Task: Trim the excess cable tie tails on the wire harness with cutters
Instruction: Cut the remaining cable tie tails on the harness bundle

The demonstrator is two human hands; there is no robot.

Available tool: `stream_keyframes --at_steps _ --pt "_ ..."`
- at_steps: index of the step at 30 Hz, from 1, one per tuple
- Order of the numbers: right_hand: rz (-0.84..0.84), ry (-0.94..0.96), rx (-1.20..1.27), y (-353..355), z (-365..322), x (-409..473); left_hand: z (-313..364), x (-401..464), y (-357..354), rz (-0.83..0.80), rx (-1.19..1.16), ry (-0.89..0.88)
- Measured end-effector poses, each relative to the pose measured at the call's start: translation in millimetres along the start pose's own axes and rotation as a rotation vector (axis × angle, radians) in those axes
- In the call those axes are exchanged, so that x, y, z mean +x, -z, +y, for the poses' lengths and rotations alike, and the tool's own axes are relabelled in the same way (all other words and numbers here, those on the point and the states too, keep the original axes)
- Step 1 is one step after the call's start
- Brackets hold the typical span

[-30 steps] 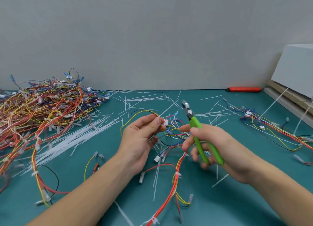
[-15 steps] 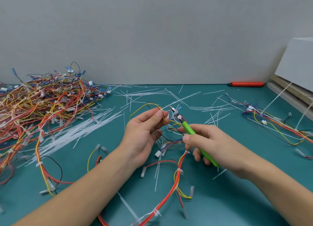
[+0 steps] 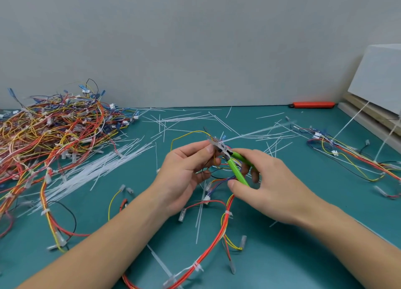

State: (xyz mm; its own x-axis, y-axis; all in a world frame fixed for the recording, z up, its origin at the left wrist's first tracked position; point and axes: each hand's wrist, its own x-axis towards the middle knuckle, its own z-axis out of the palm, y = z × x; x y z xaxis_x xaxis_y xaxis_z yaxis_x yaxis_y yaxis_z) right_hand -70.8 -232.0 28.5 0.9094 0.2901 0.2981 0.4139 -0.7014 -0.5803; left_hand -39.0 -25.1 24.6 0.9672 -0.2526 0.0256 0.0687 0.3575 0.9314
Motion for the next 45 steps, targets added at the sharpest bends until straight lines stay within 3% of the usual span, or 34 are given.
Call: stream_keyframes --at_steps 16,35,45 --pt "0.016 0.184 -0.163 12.0 16.0 5.3 7.8 0.5 8.3 -0.105 0.066 0.146" --pt "-0.006 0.164 -0.006 4.7 35.1 13.0 4.6 3.3 13.4 -0.151 0.024 0.202" --pt "-0.008 0.176 -0.051 0.3 33.1 11.6 -0.4 5.7 14.0 -0.146 0.004 0.191"
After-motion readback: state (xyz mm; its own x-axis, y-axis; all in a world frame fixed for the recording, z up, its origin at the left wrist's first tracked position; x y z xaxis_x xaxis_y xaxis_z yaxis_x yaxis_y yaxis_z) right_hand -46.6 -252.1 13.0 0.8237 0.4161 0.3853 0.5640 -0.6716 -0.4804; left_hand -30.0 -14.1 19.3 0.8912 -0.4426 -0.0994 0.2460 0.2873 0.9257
